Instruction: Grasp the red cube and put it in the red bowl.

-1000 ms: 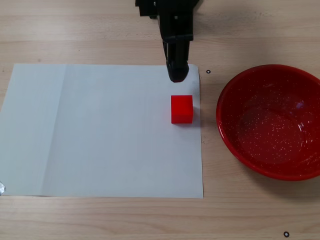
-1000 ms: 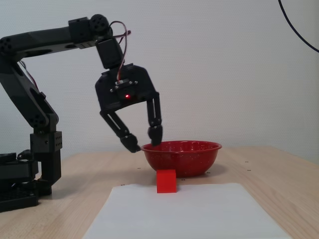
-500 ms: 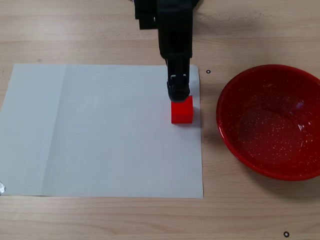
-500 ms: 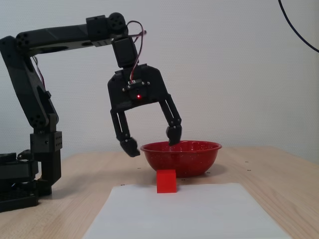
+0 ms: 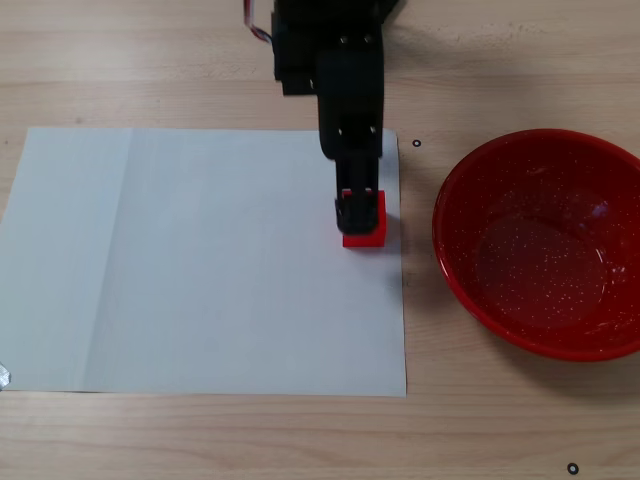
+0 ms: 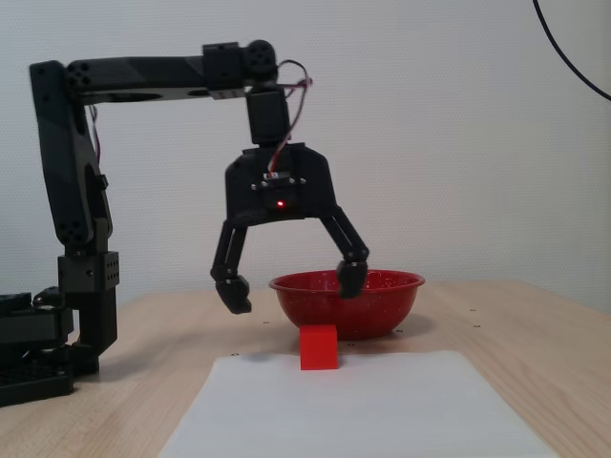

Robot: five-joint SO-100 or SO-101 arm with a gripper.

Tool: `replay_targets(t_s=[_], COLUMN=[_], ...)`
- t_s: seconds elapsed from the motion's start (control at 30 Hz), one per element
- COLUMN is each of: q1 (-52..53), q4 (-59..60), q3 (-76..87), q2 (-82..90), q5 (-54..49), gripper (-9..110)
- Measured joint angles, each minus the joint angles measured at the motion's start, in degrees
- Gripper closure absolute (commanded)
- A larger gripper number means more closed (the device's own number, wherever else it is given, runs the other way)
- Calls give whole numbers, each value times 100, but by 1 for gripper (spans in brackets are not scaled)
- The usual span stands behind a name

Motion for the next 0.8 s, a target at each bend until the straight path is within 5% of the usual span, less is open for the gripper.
replay_targets(t_s=[0.8], q1=[202], q4=[369], q3=[-958], q2=[-1564], q5=[-97], gripper=[45])
